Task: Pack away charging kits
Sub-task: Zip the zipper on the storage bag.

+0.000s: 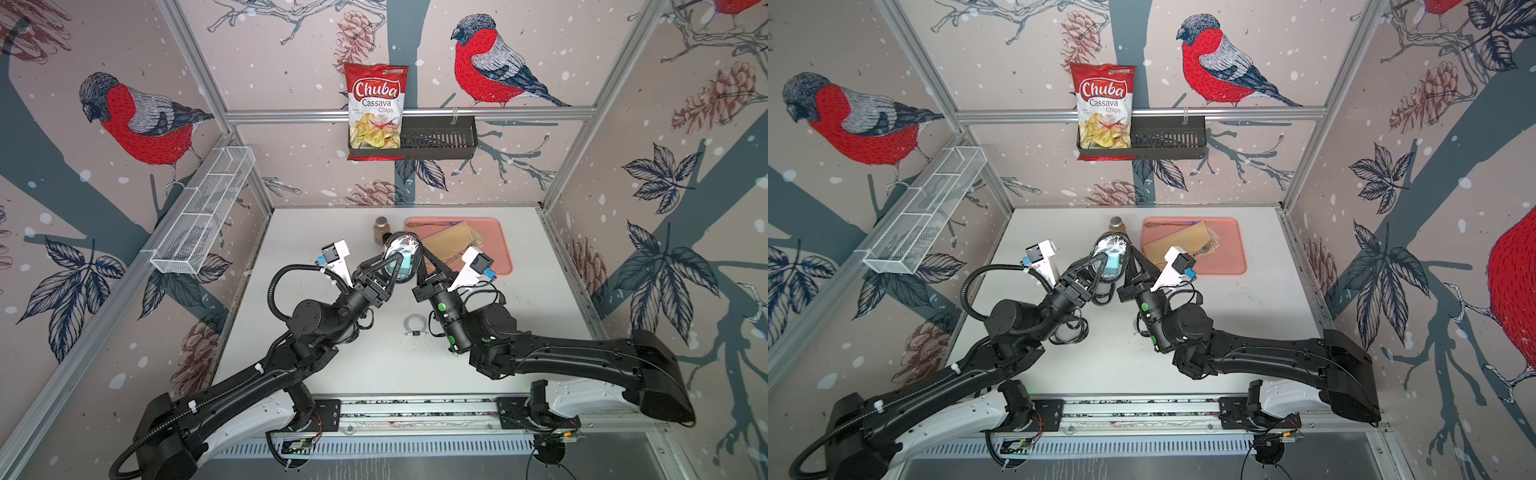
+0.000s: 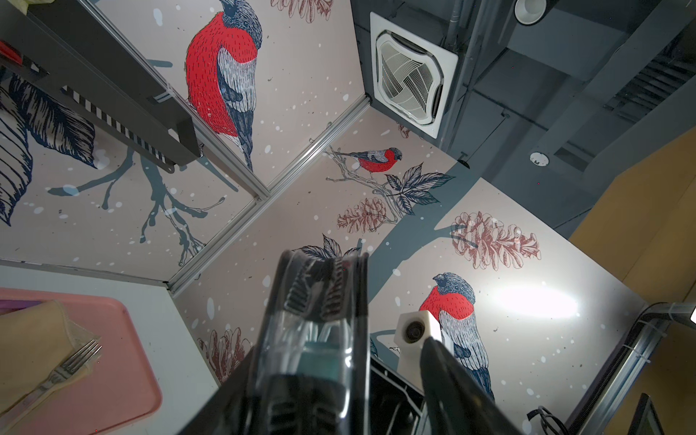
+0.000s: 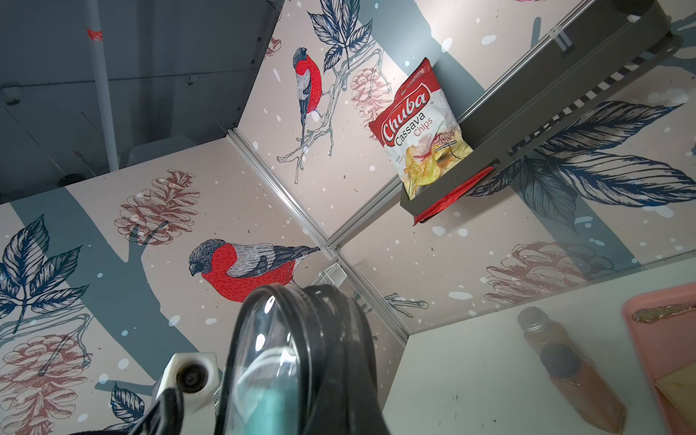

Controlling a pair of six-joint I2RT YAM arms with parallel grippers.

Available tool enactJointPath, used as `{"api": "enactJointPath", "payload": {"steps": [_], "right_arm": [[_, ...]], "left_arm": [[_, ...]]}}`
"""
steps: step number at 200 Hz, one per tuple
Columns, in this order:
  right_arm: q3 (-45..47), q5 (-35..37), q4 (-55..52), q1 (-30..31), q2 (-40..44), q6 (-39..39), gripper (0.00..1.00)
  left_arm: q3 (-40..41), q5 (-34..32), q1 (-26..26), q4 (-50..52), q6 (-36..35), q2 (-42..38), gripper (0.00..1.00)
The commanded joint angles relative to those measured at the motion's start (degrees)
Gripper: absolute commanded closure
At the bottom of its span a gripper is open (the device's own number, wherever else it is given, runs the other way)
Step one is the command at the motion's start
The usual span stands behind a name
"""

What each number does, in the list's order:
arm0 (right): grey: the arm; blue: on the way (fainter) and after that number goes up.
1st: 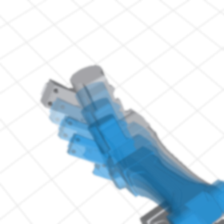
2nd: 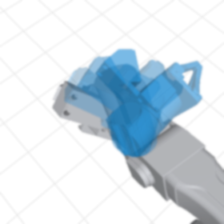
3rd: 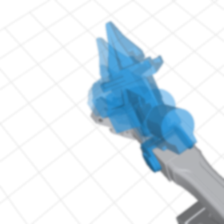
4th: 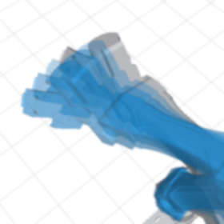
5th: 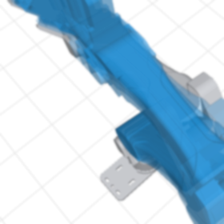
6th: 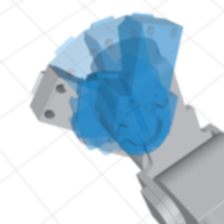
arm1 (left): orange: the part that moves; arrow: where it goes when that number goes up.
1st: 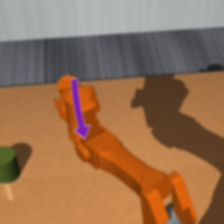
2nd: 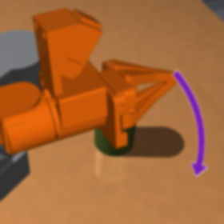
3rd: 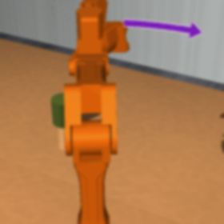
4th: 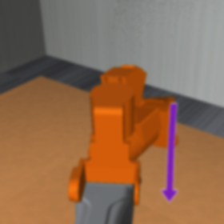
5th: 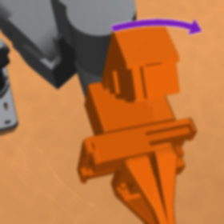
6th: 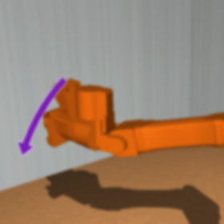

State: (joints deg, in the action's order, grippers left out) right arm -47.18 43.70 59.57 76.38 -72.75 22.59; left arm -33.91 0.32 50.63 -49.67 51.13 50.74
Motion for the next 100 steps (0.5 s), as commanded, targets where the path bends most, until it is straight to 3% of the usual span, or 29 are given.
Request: {"api": "enactJointPath", "payload": {"steps": [1, 39, 57, 75, 100], "right_arm": [[-0.2, 1.2, 2.2, 0.1, 0.0, 0.9, 1.0], [0.1, 1.6, 2.6, 0.2, 0.0, 0.7, 1.0], [0.4, 1.2, 2.7, 0.1, 0.2, 0.7, 1.0], [1.5, 0.0, 3.6, 0.1, 0.7, -0.6, 1.0], [4.2, -7.5, 3.6, -2.1, 2.8, -4.1, 1.0]], "left_arm": [[-1.3, 1.9, -0.1, -0.7, 1.1, 1.2, 0.34], [-3.9, 5.5, -0.1, 0.7, 3.1, 4.4, 0.43], [-4.7, 5.3, -0.1, 1.8, 2.9, 5.1, 0.61], [-5.8, 4.8, -0.1, 4.7, 2.0, 4.9, 0.73], [-7.7, 4.4, -0.1, 10.3, -0.8, 3.6, 0.89]]}}
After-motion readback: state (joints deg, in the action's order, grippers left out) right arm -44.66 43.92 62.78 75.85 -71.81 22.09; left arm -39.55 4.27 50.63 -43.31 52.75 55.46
